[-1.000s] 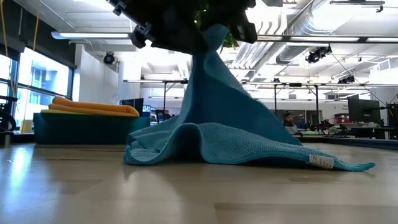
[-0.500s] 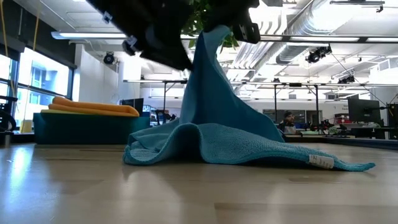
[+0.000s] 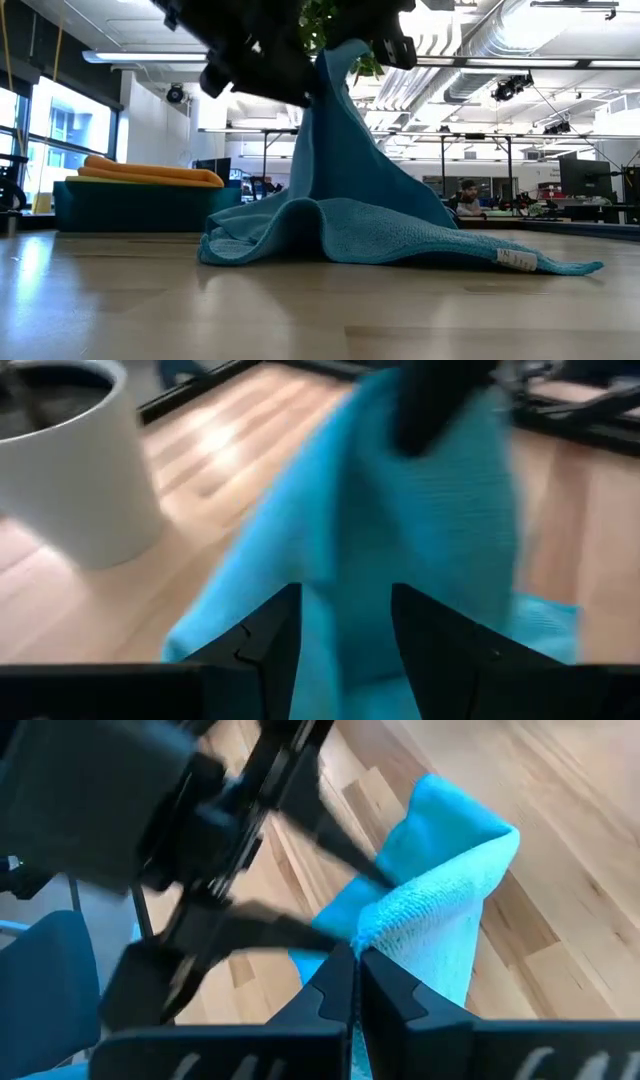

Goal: Fold microfiber towels
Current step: Fold the blue towel

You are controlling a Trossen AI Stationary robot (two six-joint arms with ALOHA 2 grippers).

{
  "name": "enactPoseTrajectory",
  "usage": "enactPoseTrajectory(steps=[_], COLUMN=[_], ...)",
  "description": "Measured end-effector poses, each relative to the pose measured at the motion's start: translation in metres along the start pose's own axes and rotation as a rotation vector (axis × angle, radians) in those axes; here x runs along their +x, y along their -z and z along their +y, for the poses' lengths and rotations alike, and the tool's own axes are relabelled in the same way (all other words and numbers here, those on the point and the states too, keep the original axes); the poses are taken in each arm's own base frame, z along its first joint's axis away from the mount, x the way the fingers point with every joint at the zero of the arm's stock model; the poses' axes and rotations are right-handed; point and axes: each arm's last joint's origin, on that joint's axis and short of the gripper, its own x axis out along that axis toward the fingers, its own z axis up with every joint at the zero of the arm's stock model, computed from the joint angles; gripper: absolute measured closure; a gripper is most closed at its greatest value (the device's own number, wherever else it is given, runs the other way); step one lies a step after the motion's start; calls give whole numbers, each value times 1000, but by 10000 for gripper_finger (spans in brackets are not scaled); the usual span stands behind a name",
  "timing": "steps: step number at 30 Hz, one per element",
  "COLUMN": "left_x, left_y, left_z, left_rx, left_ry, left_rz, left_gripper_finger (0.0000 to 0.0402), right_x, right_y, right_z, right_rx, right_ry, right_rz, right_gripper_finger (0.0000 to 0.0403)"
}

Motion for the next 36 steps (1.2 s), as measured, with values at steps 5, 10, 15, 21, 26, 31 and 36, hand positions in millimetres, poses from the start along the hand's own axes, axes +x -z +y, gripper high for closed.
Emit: enactPoseTrajectory(steps=[5, 10, 15, 21, 26, 31, 36], left_x=[-2, 2, 0, -3, -3, 1, 1], left_y=[-1, -4, -2, -2, -4, -4, 2], left_z=[-1, 5, 3, 4, 7, 8, 13], left_rx=[19, 40, 47, 58, 56, 56, 82], left_ry=[-41, -112, -110, -203, -263, -237, -230], left_rz=[-40, -68, -71, -131, -166, -136, -66], left_gripper_finger=[257, 257, 257, 257, 257, 257, 257], right_x=[0, 0, 0, 0, 0, 0, 0], right_y=[-4, -6, -5, -3, -3, -3, -4], right_z=[3, 5, 5, 3, 3, 3, 4], right_rx=[-4, -7, -6, -5, -4, -4, -5], right_ry=[-33, -57, -49, -35, -35, -35, -41], right_rz=[-41, -66, -55, -33, -31, -31, -39], right_gripper_finger=[403, 403, 403, 403, 403, 403, 403])
